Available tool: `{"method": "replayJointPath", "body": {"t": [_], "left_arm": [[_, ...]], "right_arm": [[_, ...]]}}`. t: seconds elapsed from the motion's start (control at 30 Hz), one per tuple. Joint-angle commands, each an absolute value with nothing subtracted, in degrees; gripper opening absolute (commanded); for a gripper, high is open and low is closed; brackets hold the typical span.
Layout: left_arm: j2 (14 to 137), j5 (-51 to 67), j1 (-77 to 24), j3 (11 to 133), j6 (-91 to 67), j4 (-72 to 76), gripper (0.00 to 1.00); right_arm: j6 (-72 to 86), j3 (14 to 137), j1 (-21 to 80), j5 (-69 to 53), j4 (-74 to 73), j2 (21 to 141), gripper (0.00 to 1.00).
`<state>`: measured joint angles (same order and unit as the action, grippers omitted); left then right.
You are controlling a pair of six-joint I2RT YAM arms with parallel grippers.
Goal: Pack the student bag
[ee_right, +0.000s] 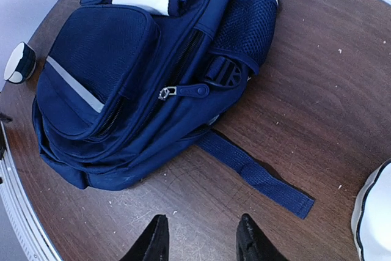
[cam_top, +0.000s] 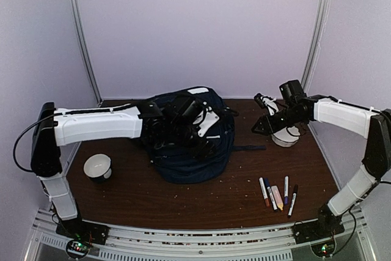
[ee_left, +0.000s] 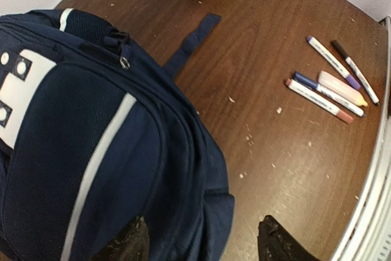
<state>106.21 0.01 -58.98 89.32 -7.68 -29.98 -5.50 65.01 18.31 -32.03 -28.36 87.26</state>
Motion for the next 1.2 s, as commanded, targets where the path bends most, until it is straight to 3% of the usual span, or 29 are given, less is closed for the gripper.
{"method": "replayJointPath", "body": {"t": [0.0,0.2,0.4,0.5,0.63,0.8,1.03,1.17], "left_arm": [[93.8,-3.8,-60.1,79.6,-12.5,-24.5,0.64],[82.6,-10.7,-59.2,62.0,-16.4,-26.1,0.66],[73.9,-11.0,-53.8,49.6,-21.5,-27.3,0.59],[70.5,-6.9,-48.7,44.8,-21.5,-25.0,0.57],[66.3,9.4,-38.8,36.9,-22.7,-13.7,0.55],[69.0,7.6,-38.0,38.0,-16.9,-14.8,0.59],[77.3,1.7,-36.8,41.5,-12.3,-18.6,0.45],[80.0,1.8,-36.1,42.2,-9.5,-14.9,0.49]], "right_arm": [[-3.9,66.1,18.1,-36.8,-26.1,89.5,0.40],[-3.9,66.7,18.1,-42.9,-25.7,93.3,0.42],[-6.5,66.8,18.1,-46.2,-26.5,92.8,0.43],[-6.7,66.5,18.1,-46.8,-26.4,92.9,0.43],[-6.8,66.5,18.1,-47.8,-26.9,93.2,0.43],[-7.5,66.4,18.0,-47.8,-27.2,92.2,0.43],[-8.1,66.7,17.8,-48.6,-27.9,91.5,0.43],[-8.4,66.7,17.6,-48.9,-28.1,91.3,0.43]]}}
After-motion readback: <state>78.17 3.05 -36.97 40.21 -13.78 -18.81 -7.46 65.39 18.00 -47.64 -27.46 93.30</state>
